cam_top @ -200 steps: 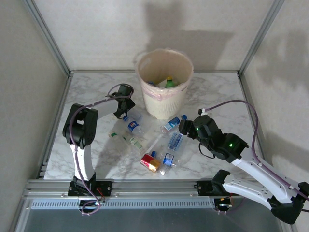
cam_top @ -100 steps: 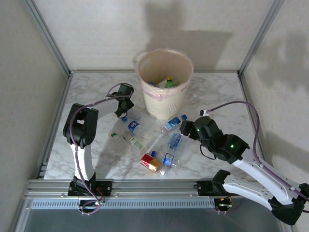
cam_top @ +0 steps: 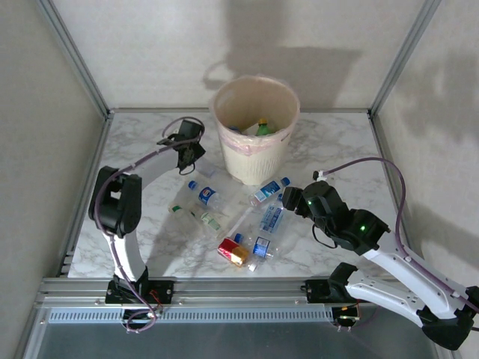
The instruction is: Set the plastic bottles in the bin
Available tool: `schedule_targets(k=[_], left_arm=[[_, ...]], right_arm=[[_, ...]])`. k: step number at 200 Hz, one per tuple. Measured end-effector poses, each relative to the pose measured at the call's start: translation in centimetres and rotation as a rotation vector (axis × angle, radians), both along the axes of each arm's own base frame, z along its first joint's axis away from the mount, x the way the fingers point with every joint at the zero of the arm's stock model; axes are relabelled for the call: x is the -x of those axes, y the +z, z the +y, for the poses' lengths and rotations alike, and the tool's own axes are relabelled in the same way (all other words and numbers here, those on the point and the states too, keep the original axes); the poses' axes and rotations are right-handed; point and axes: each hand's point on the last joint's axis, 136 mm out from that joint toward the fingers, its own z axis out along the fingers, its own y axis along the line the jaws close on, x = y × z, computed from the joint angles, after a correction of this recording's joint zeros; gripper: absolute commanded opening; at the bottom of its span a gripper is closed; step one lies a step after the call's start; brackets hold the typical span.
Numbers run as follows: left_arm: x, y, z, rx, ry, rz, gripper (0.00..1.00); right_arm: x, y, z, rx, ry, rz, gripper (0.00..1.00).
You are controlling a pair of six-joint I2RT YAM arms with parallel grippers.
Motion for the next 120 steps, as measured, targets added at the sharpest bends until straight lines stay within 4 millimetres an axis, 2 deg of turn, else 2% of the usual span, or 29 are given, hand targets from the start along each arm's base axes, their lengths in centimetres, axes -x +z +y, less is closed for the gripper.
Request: schedule_targets(k=[31, 87, 120], left_arm=[[0.0, 7.0, 0.2, 0.031, 0.002, -0.144, 0.61], [1.8, 15.7, 0.8, 0.068, -0.007, -0.291, 0.62], [2.8, 23.4, 0.7, 0.113, -0.018, -0.438, 0.62]], right_arm=[[0.0, -0.3, 0.0, 0.009, 0.000, 0.009, 0.80], [-0.2, -0.8, 0.2, 0.023, -0.002, 0.024, 0.80], [-0.3, -1.2, 0.3, 0.035, -0.003, 0.034, 0.79]])
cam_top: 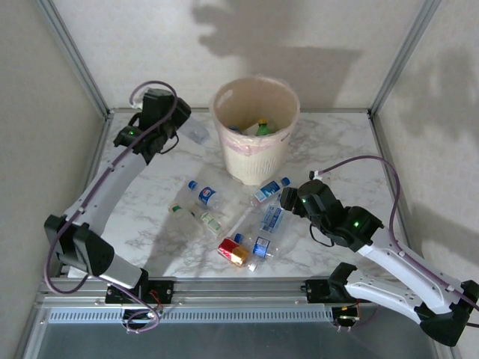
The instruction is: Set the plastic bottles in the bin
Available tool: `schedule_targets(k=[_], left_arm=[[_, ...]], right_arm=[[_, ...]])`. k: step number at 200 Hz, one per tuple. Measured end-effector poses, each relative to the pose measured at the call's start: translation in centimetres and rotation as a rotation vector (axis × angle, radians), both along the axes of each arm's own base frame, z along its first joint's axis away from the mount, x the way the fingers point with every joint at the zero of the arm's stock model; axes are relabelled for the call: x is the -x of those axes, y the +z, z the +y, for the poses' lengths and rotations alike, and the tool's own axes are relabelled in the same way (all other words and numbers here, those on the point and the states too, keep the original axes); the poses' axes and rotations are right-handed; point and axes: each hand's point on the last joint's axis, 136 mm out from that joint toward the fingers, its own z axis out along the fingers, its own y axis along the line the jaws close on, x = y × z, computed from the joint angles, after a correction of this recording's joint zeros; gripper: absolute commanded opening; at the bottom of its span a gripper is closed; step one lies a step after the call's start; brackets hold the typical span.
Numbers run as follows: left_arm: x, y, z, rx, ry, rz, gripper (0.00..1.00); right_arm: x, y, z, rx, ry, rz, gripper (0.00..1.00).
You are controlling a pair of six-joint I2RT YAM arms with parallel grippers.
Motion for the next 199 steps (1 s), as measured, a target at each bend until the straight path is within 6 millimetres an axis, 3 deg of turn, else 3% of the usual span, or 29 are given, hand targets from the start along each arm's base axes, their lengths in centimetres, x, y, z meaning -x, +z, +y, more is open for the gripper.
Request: schedule_targets(k=[34, 67, 95, 136, 169, 199], left_arm=[[1.2, 7.1, -1.7, 0.056, -0.051, -0.144, 0.62], [2.1, 9.1, -4.7, 0.094, -0.144, -0.183, 0.62], [1.8, 9.6, -7.0, 0.112, -0.198, -0.190, 0.62], [-1.2, 9.9, -10.6, 0.128, -0.240, -0.211, 0.62], [-3.9, 7.8, -14.1, 0.118, -0.274, -0.178, 0.63], [-5.5, 4.2, -16.9, 0.083, -0.297, -0.117, 0.64]], right_arm=[[0.0, 0.0, 0.0, -0.002, 0.000, -0.001, 0.79], [0.0, 0.0, 0.1, -0.004, -0.002, -0.001, 0.79], [0.0, -0.5, 0.0, 0.001, -0.003, 0.006, 0.78], [0.2, -0.8, -0.3, -0.010, -0.013, 0.011, 0.78], [0.4, -1.1, -0.4, -0.012, -0.019, 0.015, 0.78], [0.4, -1.2, -0.5, -0.014, -0.019, 0.014, 0.78]])
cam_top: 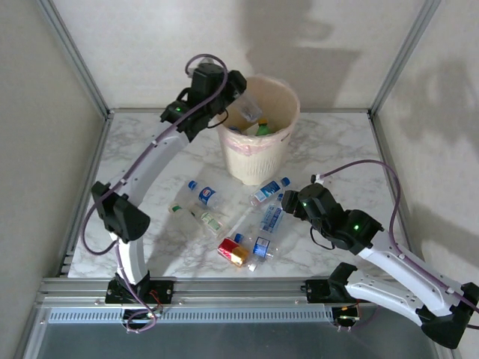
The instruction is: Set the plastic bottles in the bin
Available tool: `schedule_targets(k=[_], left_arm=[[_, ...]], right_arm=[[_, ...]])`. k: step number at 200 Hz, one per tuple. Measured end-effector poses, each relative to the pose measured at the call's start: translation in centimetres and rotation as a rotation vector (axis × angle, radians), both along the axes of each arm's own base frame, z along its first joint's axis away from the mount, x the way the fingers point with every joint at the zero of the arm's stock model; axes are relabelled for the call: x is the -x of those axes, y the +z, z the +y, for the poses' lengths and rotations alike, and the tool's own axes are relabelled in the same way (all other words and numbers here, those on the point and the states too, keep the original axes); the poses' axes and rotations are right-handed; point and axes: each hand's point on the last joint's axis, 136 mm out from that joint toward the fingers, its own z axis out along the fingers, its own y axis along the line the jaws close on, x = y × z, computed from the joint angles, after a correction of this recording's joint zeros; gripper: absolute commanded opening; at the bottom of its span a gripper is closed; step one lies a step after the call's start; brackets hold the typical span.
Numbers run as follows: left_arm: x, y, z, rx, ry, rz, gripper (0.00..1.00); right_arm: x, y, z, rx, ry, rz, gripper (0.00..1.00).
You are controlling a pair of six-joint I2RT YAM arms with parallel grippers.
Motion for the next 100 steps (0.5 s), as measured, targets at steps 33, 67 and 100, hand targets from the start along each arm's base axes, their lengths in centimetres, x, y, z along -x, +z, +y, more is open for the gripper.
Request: schedule_targets(k=[33, 67, 100], left_arm=[[-0.5, -3.4, -1.8, -0.057, -0.019, 0.060, 0.68], [-0.6, -4.6, -2.1, -0.087, -0.021, 0.085, 0.75], [-0.5, -4.2, -2.1, -0.104, -0.021, 0.079, 0.90]], right_arm=[[0.1, -0.3, -0.2, -0.002, -0.004, 0.003, 0.78], [0.3, -0.7, -0.3, -0.004, -0.009, 0.008, 0.78], [0.3, -0.9, -0.4, -0.002, -0.011, 0.012, 0.80]])
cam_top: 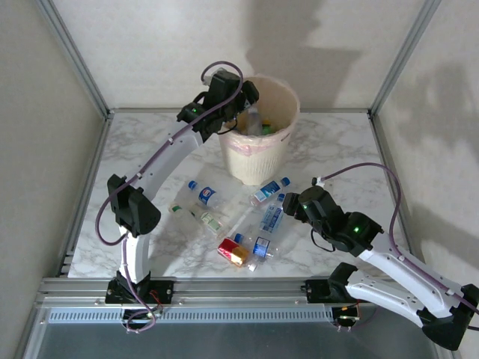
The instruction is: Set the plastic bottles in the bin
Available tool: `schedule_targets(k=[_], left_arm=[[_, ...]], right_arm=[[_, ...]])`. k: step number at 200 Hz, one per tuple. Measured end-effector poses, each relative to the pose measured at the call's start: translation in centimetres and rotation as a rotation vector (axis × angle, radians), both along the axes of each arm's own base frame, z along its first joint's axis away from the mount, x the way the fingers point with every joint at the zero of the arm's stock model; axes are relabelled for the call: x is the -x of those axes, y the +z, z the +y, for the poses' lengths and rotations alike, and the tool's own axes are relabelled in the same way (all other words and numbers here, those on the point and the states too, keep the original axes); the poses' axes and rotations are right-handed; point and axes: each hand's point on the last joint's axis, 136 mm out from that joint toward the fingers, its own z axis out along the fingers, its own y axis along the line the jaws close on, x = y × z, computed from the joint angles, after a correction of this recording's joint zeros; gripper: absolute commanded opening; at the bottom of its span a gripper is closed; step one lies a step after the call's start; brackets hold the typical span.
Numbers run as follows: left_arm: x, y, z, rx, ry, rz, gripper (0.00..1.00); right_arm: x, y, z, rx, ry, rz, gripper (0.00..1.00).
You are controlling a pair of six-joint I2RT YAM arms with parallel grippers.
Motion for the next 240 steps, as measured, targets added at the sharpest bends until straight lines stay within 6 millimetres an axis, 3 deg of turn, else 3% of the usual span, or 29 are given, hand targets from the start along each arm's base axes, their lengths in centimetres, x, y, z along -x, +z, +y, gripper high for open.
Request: schedule_targets(k=[14, 45, 65, 84, 115, 138, 158, 201, 215, 240], left_arm=[[0.1, 0.4, 0.0, -0.010, 0.004, -0.013, 0.96], [1.0, 1.5, 0.0, -0.043, 0.002, -0.035, 1.00], [2.4, 3.6, 0.8, -0.072, -0.001, -0.074, 0.99], [4.9, 6.5, 2.9, -0.086, 0.007, -0.133, 1.00], [10.8, 10.6, 7.9, -0.073, 0.032, -0.252, 0.99], [14.1, 11.7, 10.5, -0.059, 0.041, -0.309, 0.97], [15.8, 9.8, 11.8, -0.068, 0.038, -0.303, 0.98], [18.9, 0.8, 14.2, -0.141, 0.030, -0.185, 1.00], [19.8, -0.5, 15.1, -0.139, 0.044, -0.167, 1.00], [20.4, -1.0, 16.8, -0.122, 0.098, -0.155, 1.00]], right_arm=[[0.0, 0.0, 0.0, -0.002, -0.001, 0.000, 0.82], [0.0, 0.0, 0.1, -0.003, 0.002, 0.002, 0.84], [-0.3, -0.3, 0.6, -0.006, 0.006, 0.010, 0.87], [-0.5, -1.0, 1.2, -0.002, 0.013, 0.033, 0.89], [-0.5, -2.6, 1.9, 0.006, 0.018, 0.078, 0.90], [-0.4, -4.3, 2.2, 0.020, 0.013, 0.121, 0.92], [-0.1, -6.3, 2.3, 0.049, 0.012, 0.173, 0.95], [-0.4, -9.1, 3.9, 0.058, 0.025, 0.251, 0.97], [-0.6, -10.1, 4.8, 0.057, 0.034, 0.276, 0.97], [-0.8, -11.7, 5.6, 0.067, 0.039, 0.313, 0.96]])
